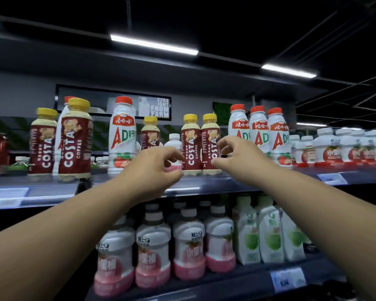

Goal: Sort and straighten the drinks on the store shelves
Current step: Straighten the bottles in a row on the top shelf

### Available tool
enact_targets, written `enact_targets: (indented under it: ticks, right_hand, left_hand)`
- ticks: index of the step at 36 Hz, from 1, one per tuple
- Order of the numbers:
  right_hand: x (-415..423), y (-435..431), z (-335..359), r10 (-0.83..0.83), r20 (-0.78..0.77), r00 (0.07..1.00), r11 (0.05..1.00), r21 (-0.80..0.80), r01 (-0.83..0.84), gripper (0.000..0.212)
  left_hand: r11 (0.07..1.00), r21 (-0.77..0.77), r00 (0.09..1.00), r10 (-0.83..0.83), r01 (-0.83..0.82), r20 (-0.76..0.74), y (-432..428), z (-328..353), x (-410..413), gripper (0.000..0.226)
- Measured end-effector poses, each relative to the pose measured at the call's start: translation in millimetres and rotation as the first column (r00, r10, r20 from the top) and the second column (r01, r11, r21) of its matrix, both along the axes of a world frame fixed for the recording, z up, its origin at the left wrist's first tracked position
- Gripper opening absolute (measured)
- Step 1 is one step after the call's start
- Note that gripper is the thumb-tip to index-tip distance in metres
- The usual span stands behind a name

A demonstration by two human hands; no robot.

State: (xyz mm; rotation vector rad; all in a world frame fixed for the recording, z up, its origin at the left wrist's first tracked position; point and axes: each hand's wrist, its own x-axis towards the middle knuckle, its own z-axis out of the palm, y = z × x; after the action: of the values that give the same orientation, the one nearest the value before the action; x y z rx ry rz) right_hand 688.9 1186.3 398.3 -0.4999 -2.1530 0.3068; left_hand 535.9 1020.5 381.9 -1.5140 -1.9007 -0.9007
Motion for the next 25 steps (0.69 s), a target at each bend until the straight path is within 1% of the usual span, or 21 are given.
enact_targets:
  ticks: [3,6,9,13,17,19,21,23,25]
  right_hand:
    - [-7.9,5.7,0.4,0.075,-0.024,0.997,0.997,0.003,-0.075,0.044]
    - [-15.1,4.4,-1.3,0.156,-0.03,0.987,0.988,0.03,-0.155,0.041]
    - [-27.0,-4.0,0.0,0.236,-0.02,0.972,0.971,0.05,-0.235,0.037]
    - [-54.2,-22.7,7.3,0.343,-0.003,0.939,0.938,0.057,-0.342,0.037]
    - [-86.7,-45.3,13.0,0.409,0.017,0.912,0.91,0.067,-0.409,0.035]
    - [-102.1,-56.3,13.8,0.423,0.031,0.906,0.903,0.067,-0.424,0.041]
    - [-115.4,-65.2,13.9,0.439,0.039,0.897,0.897,0.04,-0.441,0.049]
    - [-126.5,-73.8,13.5,0.448,0.038,0.893,0.894,-0.001,-0.448,0.053]
    - [-137.4,-81.5,13.4,0.434,0.033,0.9,0.901,-0.027,-0.434,0.063]
  left_hand:
    - [0.999,-0.003,0.999,0.052,-0.052,0.0,3.0,2.9,0.6,0.03]
    - [0.995,0.008,0.995,0.096,-0.096,0.014,-2.7,4.9,0.3,0.03]
    - [0.987,0.029,0.987,0.157,-0.157,-0.019,-17.3,5.9,-2.7,0.026]
    - [0.959,0.07,0.959,0.28,-0.276,-0.052,-47.3,5.5,-12.9,0.027]
    - [0.915,0.105,0.919,0.394,-0.39,-0.021,-80.2,5.8,-30.2,0.032]
    - [0.886,0.12,0.891,0.453,-0.448,-0.022,-95.4,5.0,-39.1,0.033]
    - [0.861,0.138,0.864,0.5,-0.489,-0.056,-106.9,3.0,-46.5,0.03]
    - [0.847,0.15,0.846,0.525,-0.509,-0.095,-114.7,0.7,-54.7,0.031]
    - [0.835,0.151,0.834,0.544,-0.529,-0.091,-119.2,-0.6,-63.0,0.034]
